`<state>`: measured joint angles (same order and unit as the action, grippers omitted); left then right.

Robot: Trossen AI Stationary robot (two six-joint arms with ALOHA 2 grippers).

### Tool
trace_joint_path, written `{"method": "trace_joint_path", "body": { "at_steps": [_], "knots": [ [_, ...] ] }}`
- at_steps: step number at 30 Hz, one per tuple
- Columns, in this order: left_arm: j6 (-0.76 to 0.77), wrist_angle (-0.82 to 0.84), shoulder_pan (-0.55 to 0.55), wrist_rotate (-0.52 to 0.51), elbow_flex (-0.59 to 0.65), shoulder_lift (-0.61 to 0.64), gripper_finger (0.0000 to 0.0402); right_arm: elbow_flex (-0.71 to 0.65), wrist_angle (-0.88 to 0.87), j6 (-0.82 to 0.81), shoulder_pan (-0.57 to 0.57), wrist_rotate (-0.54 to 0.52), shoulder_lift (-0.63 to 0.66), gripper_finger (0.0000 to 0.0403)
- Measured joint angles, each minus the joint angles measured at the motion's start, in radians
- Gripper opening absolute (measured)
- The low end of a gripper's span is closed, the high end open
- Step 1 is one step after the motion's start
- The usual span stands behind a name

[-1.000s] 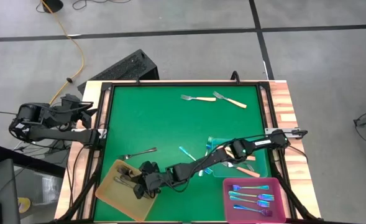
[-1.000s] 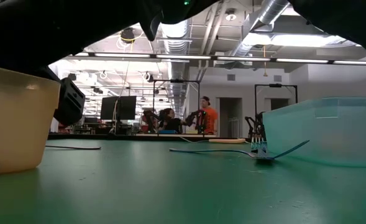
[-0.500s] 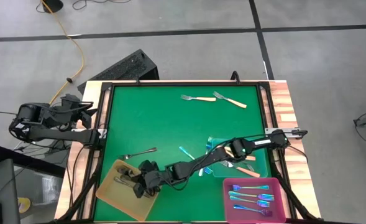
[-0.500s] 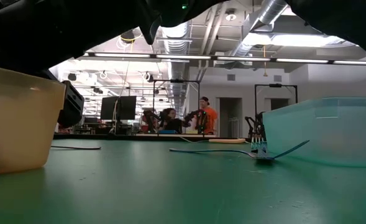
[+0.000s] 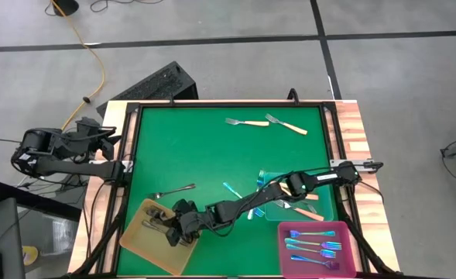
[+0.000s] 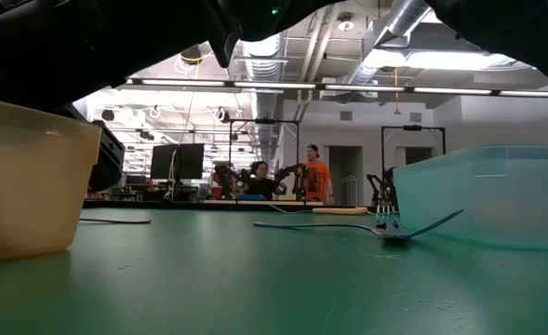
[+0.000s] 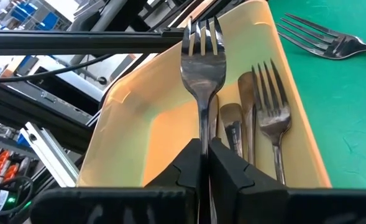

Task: Sort silverware by color (type)
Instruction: Put the black fork into the orange bin, then put the yellow fork into the green bin

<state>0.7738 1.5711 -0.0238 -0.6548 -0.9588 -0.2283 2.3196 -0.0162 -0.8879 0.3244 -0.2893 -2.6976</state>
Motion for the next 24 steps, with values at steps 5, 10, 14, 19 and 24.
{"method": "trace_joint_path", "body": {
  "at_steps": [5, 10, 14, 19, 24],
  "knots": [
    [0.001, 0.000, 0.000, 0.000, 0.000, 0.000, 0.0158, 0.000, 0.001, 0.000, 0.000, 0.003, 0.000, 0.0078],
    [0.016, 0.000, 0.000, 0.001, 0.000, 0.000, 0.0158, 0.000, 0.002, -0.001, 0.000, 0.004, 0.001, 0.0105],
    [0.025, 0.000, 0.000, 0.002, 0.000, 0.000, 0.0158, 0.000, 0.003, -0.001, 0.000, 0.004, 0.001, 0.0113],
    [0.028, 0.000, 0.000, 0.002, 0.000, 0.000, 0.0158, 0.002, 0.089, 0.003, -0.009, 0.005, 0.001, 0.0113],
    [0.039, 0.000, 0.000, 0.001, 0.000, 0.000, 0.0158, 0.036, 0.178, 0.026, -0.032, 0.068, 0.006, 0.0113]
  ]
}}
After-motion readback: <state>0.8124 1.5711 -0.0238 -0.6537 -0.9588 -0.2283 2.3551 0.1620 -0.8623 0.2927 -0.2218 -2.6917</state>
